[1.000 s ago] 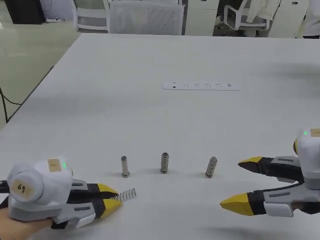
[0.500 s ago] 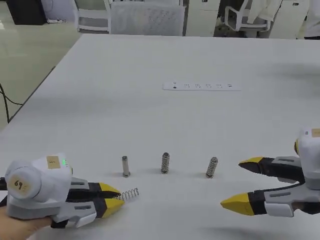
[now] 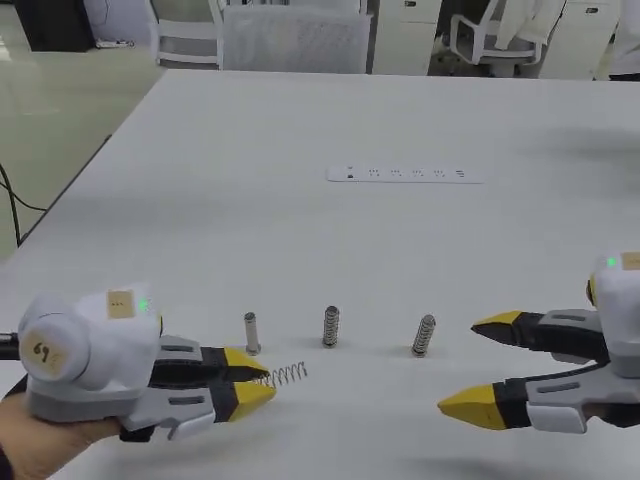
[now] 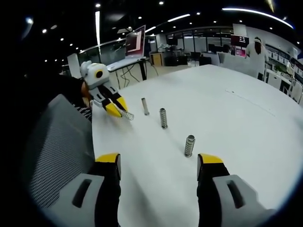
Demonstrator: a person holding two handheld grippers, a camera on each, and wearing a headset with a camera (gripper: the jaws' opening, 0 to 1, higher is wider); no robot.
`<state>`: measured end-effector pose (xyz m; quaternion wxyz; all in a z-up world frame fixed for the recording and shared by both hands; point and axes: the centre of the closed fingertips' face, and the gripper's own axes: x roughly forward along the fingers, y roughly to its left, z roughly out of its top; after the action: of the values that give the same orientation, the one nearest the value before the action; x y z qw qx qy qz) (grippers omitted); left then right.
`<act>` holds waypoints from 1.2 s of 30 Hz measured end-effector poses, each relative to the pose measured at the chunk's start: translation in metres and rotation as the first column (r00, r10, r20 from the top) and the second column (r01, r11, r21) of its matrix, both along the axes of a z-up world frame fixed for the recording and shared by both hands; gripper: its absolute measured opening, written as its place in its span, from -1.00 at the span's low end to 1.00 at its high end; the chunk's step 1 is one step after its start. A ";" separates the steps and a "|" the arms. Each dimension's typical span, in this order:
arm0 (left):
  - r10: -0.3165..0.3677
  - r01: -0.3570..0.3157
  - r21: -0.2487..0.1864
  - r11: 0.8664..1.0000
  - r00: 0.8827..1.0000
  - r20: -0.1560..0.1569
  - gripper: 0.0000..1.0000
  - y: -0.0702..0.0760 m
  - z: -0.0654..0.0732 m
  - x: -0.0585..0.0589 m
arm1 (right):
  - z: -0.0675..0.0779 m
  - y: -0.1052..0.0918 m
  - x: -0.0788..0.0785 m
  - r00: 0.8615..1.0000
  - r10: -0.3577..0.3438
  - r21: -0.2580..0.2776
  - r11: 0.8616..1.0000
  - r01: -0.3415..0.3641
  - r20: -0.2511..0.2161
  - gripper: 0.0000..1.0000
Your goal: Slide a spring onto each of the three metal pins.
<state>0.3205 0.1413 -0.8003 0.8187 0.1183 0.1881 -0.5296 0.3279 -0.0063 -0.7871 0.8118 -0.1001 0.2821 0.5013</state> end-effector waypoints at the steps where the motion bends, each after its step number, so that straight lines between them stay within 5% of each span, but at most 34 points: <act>1: -0.005 0.005 -0.001 1.000 1.000 0.003 -0.95 -0.002 0.001 -0.001 | 0.000 0.001 -0.001 1.000 0.005 -0.001 1.000 -0.005 -0.002 0.24; 21: -0.078 0.079 -0.019 0.997 0.997 0.026 -0.95 -0.024 0.014 -0.012 | 0.005 0.039 -0.011 0.986 0.168 -0.032 0.985 -0.167 0.014 -0.09; 36: -0.114 0.116 -0.041 0.992 0.993 0.038 -0.95 -0.037 0.022 -0.019 | 0.008 0.074 -0.022 0.951 0.307 -0.050 0.951 -0.306 0.019 -0.26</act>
<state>0.3020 0.1042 -0.7783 0.7923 0.1210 0.1549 -0.5776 0.3062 0.0681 -0.7789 0.7253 -0.1683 0.2637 0.6133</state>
